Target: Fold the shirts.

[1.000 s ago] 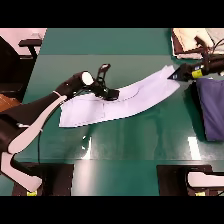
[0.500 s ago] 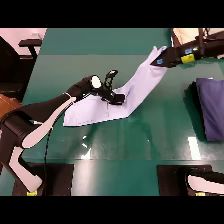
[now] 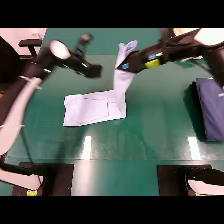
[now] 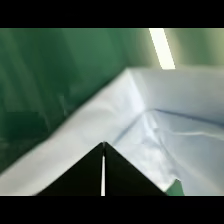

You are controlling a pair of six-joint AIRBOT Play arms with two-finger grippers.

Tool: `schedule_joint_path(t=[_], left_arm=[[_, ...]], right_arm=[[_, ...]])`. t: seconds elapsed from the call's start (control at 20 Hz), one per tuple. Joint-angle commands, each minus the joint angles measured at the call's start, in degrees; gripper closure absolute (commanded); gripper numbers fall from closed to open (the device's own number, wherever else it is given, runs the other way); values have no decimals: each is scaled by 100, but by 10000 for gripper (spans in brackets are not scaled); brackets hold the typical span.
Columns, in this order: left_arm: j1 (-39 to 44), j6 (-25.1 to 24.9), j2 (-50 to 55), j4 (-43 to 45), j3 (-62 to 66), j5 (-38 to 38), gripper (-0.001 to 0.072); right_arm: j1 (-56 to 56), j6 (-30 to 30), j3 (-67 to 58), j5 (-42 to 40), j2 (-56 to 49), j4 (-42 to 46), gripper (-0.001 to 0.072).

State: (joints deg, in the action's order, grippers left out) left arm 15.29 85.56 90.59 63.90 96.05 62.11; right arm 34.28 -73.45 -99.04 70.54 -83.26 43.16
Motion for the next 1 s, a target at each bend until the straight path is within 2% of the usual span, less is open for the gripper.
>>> schedule_joint_path(t=[0.0, 0.1, 0.15, 0.2, 0.25, 0.3, 0.35, 0.45, 0.65, 0.8, 0.85, 0.95], left_arm=[[-1073, -7, -1119, 597, 120, 284, 687], [-1578, -7, -1641, 669, 120, 295, 687], [-1775, -9, -1838, 669, 120, 319, 686], [-1950, -7, -1998, 669, 120, 356, 686], [-2059, -9, -2096, 667, 120, 396, 686], [-2142, -7, -2159, 669, 116, 463, 686], [-2186, -9, -2188, 667, 116, 546, 686], [-2199, -9, -2179, 667, 114, 682, 686], [-2199, -28, -2177, 623, 103, 756, 686], [-2179, -50, -2175, 555, 103, 839, 686], [-2179, -52, -2164, 501, 103, 839, 687], [-2179, -52, -2129, 407, 103, 837, 687]], right_arm=[[977, 264, -142, -671, -651, -17, 697], [1521, 501, -702, -713, -1375, -11, 694], [1744, 614, -1025, -706, -1735, 4, 614], [1880, 610, -1290, -669, -2022, 0, 399], [1956, 605, -1530, -494, -2273, 0, 236], [1956, 603, -1738, -197, -2446, 4, 235], [1908, 522, -1882, 111, -2546, 20, 268], [1635, 400, -1718, 444, -2450, 52, 283], [503, 350, -269, 503, -1692, 376, 283], [-494, -37, 1036, 426, -1178, 804, 281], [-839, -131, 1449, 348, -1093, 761, 251], [-1316, -409, 2090, 66, -1064, 715, 116]])
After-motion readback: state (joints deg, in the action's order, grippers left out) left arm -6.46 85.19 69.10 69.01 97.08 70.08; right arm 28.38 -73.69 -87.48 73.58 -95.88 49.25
